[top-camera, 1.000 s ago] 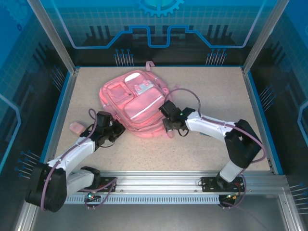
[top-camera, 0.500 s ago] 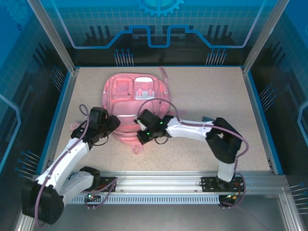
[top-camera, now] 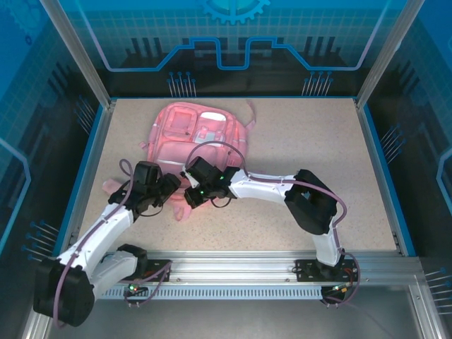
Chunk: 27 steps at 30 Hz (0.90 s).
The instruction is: Pack books, pencil case, and school supplies into a backpack
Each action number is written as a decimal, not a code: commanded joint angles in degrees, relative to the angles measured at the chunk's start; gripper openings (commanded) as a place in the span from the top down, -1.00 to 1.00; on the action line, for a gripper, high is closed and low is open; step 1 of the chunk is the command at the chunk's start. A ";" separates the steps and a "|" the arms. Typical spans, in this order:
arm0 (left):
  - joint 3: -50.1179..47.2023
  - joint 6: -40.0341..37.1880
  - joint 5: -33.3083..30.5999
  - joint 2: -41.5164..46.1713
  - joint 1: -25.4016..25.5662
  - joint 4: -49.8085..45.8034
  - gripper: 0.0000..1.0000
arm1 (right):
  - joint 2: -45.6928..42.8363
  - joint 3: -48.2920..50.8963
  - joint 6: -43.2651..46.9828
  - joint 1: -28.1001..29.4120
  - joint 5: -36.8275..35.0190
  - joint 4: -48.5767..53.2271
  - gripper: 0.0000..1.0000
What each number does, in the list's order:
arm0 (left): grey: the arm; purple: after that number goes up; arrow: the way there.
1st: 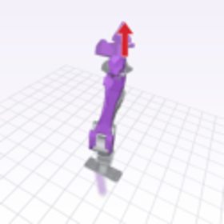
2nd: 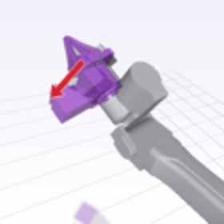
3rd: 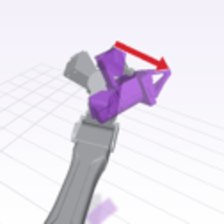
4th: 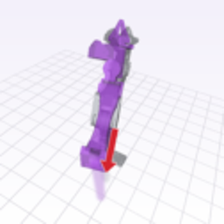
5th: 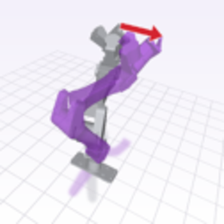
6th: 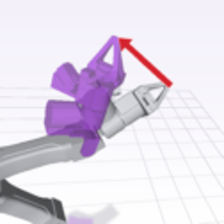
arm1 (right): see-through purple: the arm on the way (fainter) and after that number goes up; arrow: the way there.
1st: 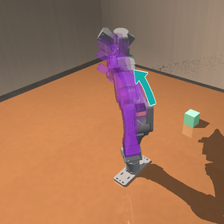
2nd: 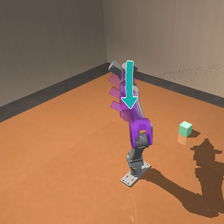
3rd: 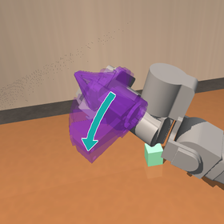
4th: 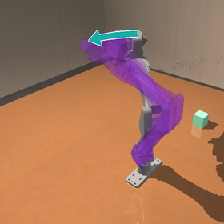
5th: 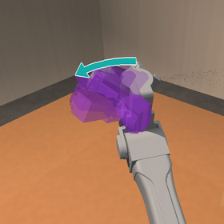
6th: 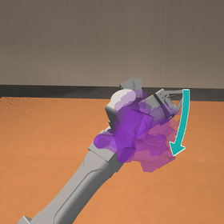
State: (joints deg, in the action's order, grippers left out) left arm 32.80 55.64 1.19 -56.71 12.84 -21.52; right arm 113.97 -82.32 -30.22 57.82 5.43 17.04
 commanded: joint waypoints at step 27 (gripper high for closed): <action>-1.51 -3.12 -3.50 0.02 -0.37 -5.26 1.00 | -12.46 9.56 1.25 -5.02 -31.89 16.90 1.00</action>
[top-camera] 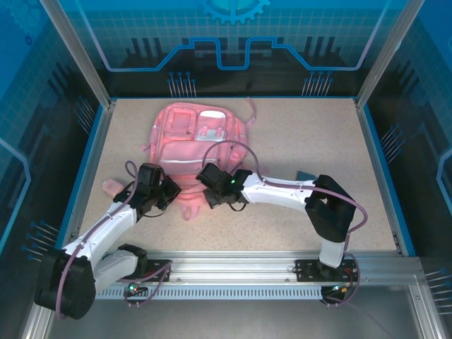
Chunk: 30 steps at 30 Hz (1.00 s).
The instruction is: Pack books, pencil case, and school supplies into a backpack
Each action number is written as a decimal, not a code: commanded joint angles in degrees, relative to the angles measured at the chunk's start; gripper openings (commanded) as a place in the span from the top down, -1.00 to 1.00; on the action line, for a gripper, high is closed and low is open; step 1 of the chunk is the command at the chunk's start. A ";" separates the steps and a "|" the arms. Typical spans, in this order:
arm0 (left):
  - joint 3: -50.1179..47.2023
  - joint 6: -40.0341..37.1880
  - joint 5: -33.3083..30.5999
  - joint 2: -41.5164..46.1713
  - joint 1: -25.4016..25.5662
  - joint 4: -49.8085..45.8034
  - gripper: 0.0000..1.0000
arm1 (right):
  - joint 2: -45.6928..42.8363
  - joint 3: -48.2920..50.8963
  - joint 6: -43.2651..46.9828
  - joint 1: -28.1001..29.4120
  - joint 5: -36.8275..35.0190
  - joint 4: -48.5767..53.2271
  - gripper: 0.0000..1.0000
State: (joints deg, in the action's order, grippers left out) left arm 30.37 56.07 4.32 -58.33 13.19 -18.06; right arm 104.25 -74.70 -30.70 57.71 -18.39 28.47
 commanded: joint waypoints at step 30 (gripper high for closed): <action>11.43 -22.06 7.02 6.73 -0.72 -17.92 -0.16 | -9.81 7.32 16.34 -28.80 17.22 -6.58 -0.34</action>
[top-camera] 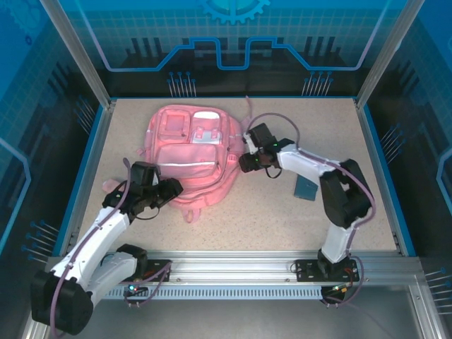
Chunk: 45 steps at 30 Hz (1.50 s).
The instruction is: Pack books, pencil case, and school supplies into a backpack
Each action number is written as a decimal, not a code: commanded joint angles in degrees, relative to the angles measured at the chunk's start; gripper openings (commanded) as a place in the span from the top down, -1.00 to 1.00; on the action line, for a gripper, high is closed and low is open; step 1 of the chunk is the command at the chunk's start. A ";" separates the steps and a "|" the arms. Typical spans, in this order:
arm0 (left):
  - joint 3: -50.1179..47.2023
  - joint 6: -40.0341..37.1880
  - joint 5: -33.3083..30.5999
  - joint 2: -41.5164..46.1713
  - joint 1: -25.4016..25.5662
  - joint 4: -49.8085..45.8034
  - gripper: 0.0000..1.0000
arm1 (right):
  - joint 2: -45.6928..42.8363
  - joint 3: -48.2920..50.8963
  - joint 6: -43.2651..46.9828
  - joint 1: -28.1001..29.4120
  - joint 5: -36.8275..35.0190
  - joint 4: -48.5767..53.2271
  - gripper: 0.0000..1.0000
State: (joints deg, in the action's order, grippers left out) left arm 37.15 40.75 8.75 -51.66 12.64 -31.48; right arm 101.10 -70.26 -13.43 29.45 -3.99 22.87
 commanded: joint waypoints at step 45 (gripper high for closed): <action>35.40 -44.64 -29.92 -35.92 24.14 -5.35 0.95 | -18.12 8.37 -7.18 -7.38 19.88 -3.56 -0.85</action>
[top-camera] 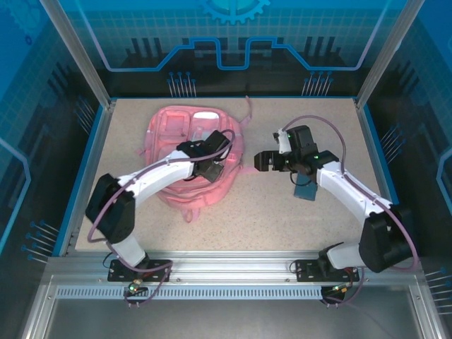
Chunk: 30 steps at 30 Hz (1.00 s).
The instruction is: Pack books, pencil case, and school supplies into a backpack
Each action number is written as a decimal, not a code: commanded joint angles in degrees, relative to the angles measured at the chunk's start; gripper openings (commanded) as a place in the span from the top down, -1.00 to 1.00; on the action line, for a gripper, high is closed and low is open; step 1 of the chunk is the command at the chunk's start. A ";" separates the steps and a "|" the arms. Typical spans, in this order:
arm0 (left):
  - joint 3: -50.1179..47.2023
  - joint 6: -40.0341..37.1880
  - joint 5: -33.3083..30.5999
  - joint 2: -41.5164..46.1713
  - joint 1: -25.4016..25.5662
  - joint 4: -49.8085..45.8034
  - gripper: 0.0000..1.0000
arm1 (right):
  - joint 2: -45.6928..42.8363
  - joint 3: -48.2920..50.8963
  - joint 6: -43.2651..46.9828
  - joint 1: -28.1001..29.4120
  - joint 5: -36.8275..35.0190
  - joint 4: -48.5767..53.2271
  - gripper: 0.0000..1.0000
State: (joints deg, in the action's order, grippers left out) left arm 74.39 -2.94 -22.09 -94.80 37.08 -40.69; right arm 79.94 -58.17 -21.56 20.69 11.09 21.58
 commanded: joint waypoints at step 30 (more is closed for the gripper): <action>-11.54 -3.41 9.10 22.00 -0.25 12.98 0.99 | 37.06 -32.54 18.49 2.95 25.02 9.10 -0.50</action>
State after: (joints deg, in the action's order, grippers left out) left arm 62.46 -5.13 -15.07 -75.68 36.56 -33.98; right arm 114.87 -88.58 -5.21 24.21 36.42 27.92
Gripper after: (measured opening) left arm 0.077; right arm 0.744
